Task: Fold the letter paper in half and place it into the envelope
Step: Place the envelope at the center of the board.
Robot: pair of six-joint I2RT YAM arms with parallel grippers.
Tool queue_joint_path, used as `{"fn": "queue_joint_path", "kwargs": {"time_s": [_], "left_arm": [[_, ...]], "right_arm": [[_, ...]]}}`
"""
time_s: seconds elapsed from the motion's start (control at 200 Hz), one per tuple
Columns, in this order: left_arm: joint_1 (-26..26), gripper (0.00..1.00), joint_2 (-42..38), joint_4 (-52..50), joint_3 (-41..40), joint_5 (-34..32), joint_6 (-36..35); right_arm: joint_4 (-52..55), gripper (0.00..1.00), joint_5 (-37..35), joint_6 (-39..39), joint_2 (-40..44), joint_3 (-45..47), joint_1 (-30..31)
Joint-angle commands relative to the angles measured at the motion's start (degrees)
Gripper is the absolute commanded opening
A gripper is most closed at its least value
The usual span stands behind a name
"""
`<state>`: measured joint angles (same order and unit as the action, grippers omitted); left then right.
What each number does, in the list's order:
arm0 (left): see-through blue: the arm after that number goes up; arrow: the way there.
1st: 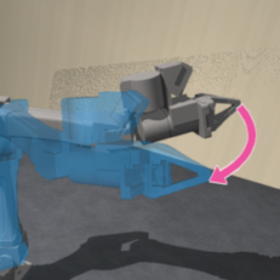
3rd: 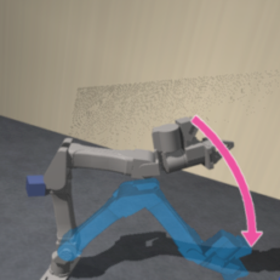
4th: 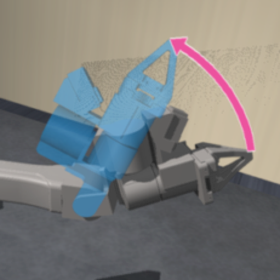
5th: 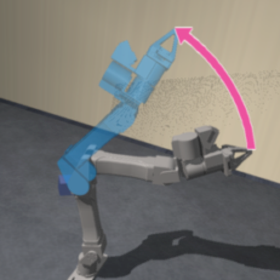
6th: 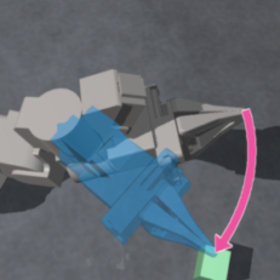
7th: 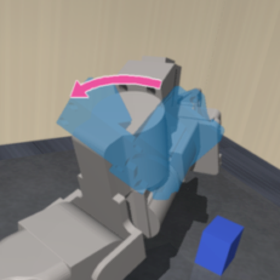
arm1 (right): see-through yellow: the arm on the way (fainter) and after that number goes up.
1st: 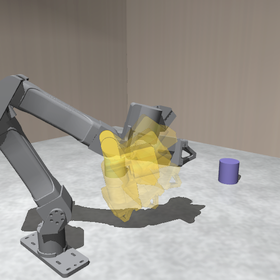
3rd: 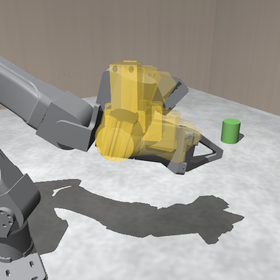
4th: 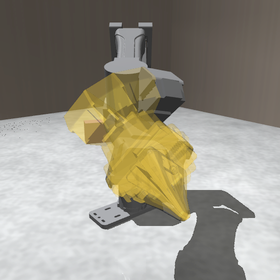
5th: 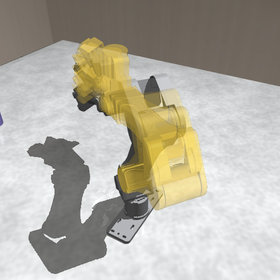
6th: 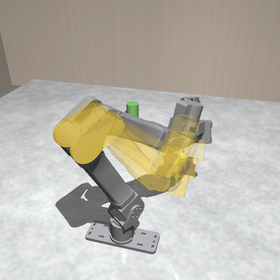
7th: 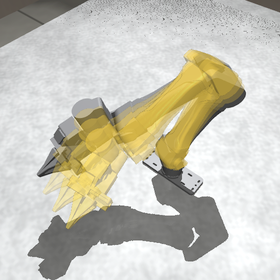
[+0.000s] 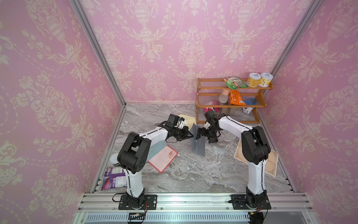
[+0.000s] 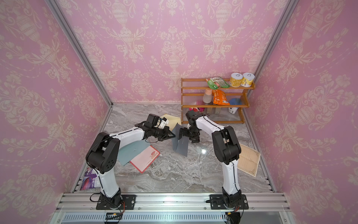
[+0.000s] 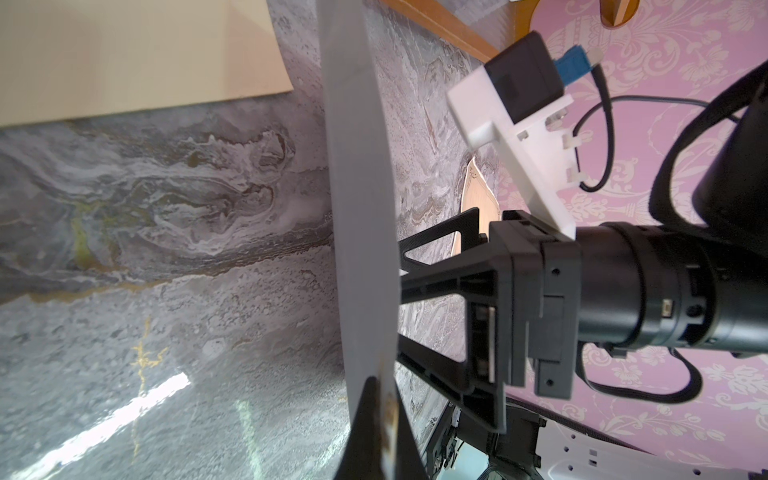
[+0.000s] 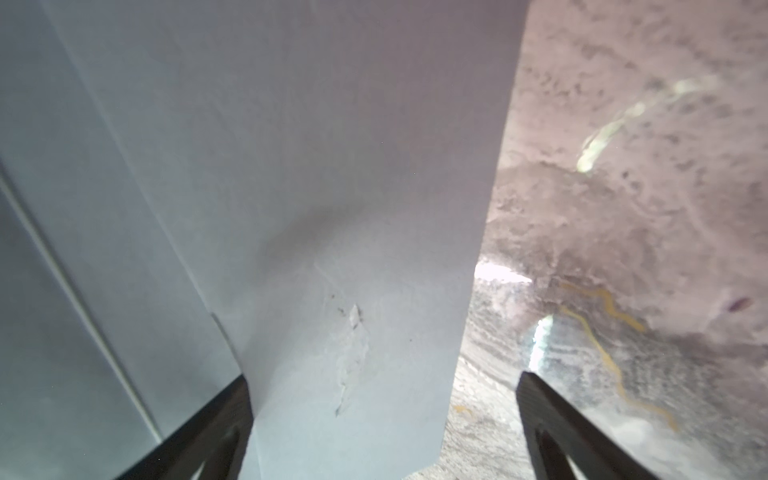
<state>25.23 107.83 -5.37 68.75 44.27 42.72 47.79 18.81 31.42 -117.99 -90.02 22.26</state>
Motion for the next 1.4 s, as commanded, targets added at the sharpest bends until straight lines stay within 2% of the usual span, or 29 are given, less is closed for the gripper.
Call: {"fn": "queue_joint_path", "kwargs": {"time_s": [0.0, 0.29, 0.665, 0.705, 0.75, 0.81, 0.86, 0.89, 0.935, 0.99, 1.015, 1.2, 1.27, 1.325, 1.395], "left_arm": [[-0.21, 0.0, 0.36, -1.01, 2.0, 0.1, -0.52], [0.98, 0.0, 1.41, 7.12, -2.56, -6.76, 5.46], [4.02, 0.0, -0.53, 10.95, -9.76, -14.39, 6.65], [4.03, 0.08, -0.98, 10.63, -10.07, -14.7, 6.33], [4.03, 0.23, -1.51, 9.56, -9.89, -14.86, 5.68], [4.04, 0.52, -2.59, 6.71, -8.93, -15.61, 3.78], [4.03, 0.75, -3.71, 3.14, -7.81, -17.18, 2.02], [4.04, 0.85, -4.27, 0.68, -6.99, -18.36, 0.56], [3.87, 0.95, -4.61, -3.41, -5.39, -19.96, -1.36], [3.45, 0.97, -4.54, -7.17, -3.51, -20.4, -3.62], [3.14, 0.98, -4.51, -8.5, -2.93, -20.54, -4.48], [-0.89, 0.97, -5.68, -14.53, -1.37, -23.38, -6.44], [-2.53, 0.94, -5.88, -16.01, -1.13, -24.39, -6.55], [-3.3, 0.88, -5.46, -17.12, -0.55, -24.83, -7.14], [-3.7, 0.75, -3.93, -18.63, 0.97, -24.3, -8.35]], "right_arm": [[2.49, 1.0, -0.04, -0.92, 2.62, -2.56, -0.38], [1.95, 1.0, 1.08, 1.68, 7.46, -0.18, -0.59], [2.23, 1.0, -0.87, 2.1, 8.91, 3.21, -0.6], [2.0, 1.0, -1.02, 2.24, 9.15, 3.66, -0.6], [1.69, 0.99, -1.17, 2.12, 9.36, 4.09, -0.57], [1.26, 0.92, -1.4, 2.04, 9.36, 4.62, -0.56], [0.88, 0.78, -1.94, 2.04, 9.15, 5.06, -0.56], [0.81, 0.66, -2.33, 2.18, 8.9, 5.26, -0.55], [0.52, 0.42, -2.89, 2.37, 8.5, 5.45, -0.56], [-0.01, 0.09, -3.37, 2.51, 8.01, 5.77, -0.56], [-0.13, 0.0, -3.62, 2.51, 7.74, 5.83, -0.62], [-0.07, 0.0, -4.2, 2.51, 4.37, 4.51, -0.49], [-0.02, 0.0, -4.59, 2.51, 3.06, 3.92, -0.47], [0.26, 0.0, -5.01, 2.51, 1.98, 3.27, -0.47], [0.43, 0.0, -5.14, 2.51, 0.84, 2.62, -0.48]]}}
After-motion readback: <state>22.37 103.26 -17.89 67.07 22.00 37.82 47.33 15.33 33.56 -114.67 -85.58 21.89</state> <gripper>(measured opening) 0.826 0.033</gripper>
